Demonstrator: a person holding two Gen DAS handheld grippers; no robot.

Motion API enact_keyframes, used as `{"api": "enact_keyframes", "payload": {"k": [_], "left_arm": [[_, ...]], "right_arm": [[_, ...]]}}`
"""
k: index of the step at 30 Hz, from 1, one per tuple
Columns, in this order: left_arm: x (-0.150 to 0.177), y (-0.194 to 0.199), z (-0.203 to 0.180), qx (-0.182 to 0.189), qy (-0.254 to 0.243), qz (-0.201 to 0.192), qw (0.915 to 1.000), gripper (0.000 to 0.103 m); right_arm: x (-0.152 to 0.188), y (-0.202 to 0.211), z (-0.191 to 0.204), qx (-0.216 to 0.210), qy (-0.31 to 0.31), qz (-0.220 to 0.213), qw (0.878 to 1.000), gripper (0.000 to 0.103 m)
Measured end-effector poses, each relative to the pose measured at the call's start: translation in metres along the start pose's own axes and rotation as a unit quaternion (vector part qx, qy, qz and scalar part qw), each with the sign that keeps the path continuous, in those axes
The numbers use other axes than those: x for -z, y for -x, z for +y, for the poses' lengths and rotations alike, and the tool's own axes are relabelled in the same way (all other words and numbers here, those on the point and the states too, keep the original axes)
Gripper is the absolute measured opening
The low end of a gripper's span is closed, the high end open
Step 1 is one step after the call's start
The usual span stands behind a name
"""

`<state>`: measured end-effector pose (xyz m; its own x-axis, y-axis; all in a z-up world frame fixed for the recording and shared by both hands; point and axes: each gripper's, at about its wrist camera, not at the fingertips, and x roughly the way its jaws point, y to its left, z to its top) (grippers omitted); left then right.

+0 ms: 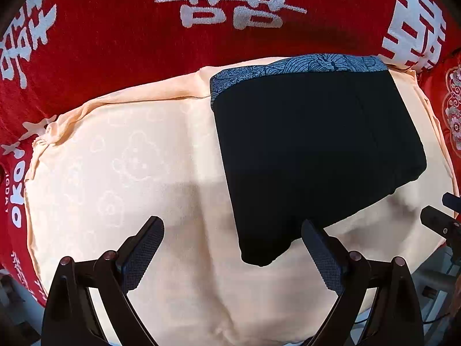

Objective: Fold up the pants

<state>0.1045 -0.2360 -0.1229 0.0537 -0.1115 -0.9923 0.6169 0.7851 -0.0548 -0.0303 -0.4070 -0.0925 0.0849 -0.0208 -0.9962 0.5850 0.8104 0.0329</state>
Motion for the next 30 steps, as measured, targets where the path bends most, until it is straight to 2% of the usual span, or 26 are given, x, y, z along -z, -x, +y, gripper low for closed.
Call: {"api": "enact_keyframes", "payload": {"k": [5, 10, 20, 30], "left_arm": [[-0.002, -0.003, 0.005, 0.001, 0.002, 0.001, 1.0000, 0.097], [-0.007, -0.011, 0.009, 0.016, 0.016, 0.013, 0.9997, 0.097], [-0.028, -0.019, 0.019, 0.061, 0.083, 0.019, 0.9945, 0.097], [-0.047, -0.042, 0.015, 0.065, 0.099, 0.035, 0.9923, 0.097]], "right_arm": [[-0.001, -0.001, -0.010, 0.015, -0.002, 0.000, 1.000, 0.103], [-0.004, 0.000, -0.020, 0.000, -0.007, 0.002, 1.000, 0.103], [-0.032, -0.001, -0.054, -0.083, -0.027, -0.018, 0.996, 0.103], [-0.067, -0.018, -0.071, -0.113, 0.015, 0.012, 0.993, 0.103]]}}
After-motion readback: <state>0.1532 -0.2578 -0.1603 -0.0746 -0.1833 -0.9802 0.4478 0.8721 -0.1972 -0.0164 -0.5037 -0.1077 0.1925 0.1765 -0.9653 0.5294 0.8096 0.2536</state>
